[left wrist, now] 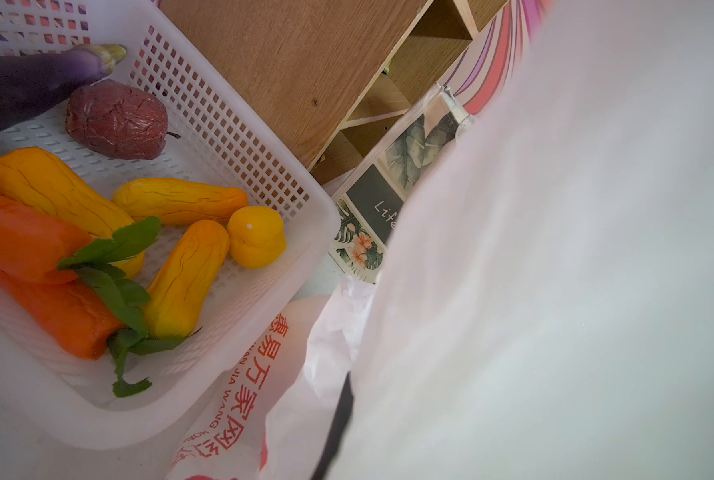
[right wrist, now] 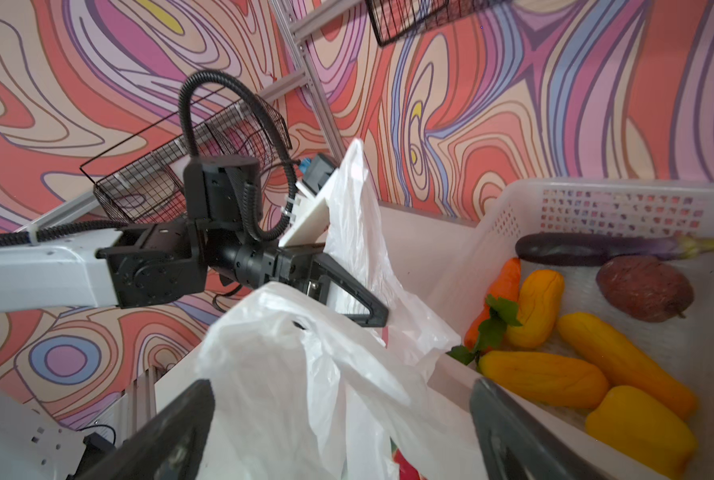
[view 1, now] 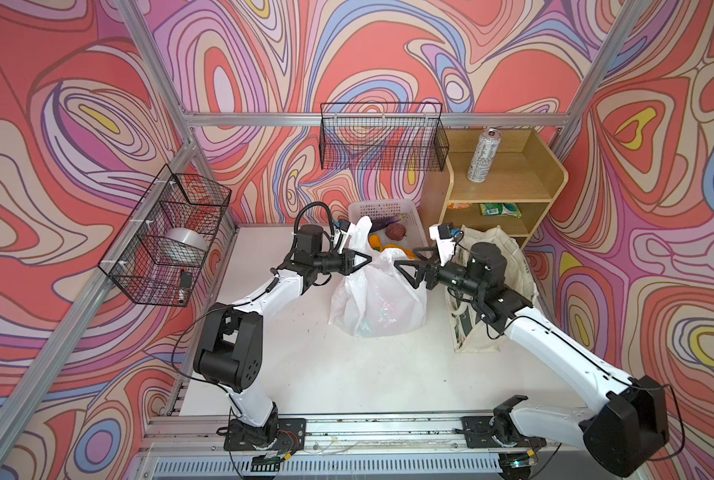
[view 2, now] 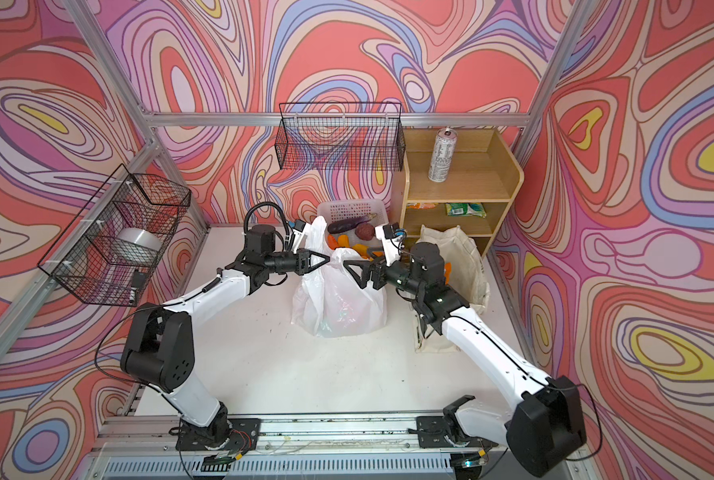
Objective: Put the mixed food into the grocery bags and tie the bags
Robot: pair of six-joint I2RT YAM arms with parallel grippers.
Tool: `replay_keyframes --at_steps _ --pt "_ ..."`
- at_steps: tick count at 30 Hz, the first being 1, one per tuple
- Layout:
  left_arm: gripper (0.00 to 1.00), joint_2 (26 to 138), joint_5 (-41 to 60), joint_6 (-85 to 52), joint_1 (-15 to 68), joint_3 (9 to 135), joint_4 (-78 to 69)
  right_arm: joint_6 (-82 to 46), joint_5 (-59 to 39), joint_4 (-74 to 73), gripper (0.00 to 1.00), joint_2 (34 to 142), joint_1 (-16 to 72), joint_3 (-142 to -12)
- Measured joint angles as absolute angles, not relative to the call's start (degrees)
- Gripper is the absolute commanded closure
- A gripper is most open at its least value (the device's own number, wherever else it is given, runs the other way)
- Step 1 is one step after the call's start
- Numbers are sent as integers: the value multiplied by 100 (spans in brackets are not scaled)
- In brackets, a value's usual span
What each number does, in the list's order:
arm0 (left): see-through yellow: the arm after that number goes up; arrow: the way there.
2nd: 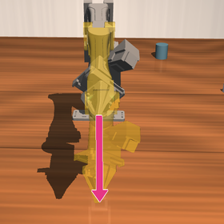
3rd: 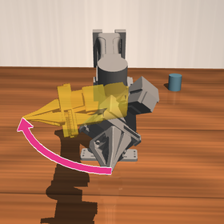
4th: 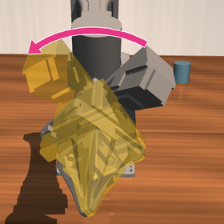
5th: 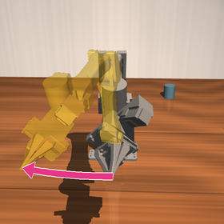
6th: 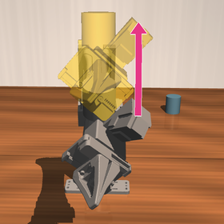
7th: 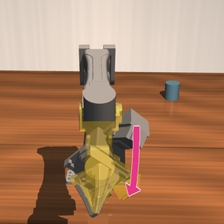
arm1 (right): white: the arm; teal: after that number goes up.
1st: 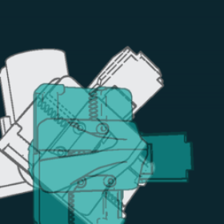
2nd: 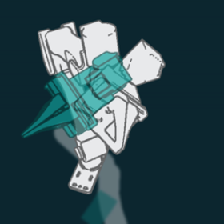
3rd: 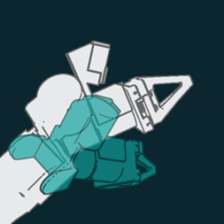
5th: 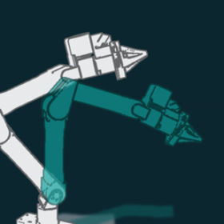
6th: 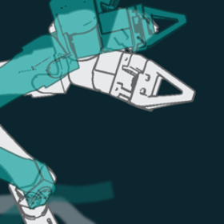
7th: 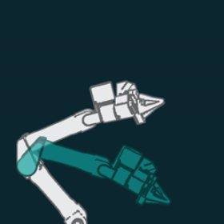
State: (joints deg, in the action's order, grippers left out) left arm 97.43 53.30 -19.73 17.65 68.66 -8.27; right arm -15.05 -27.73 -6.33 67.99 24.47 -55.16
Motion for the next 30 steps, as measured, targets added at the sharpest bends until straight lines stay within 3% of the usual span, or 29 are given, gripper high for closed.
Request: replay_keyframes --at_steps 19,30 --pt "100 9776 5398 -1964 1763 6956 -722 -419 -1577 148 2 6770 2628 -4917" --pt "100 9804 5413 -1907 1763 6971 -631 -657 -2196 -357 1 7393 2147 -4984"
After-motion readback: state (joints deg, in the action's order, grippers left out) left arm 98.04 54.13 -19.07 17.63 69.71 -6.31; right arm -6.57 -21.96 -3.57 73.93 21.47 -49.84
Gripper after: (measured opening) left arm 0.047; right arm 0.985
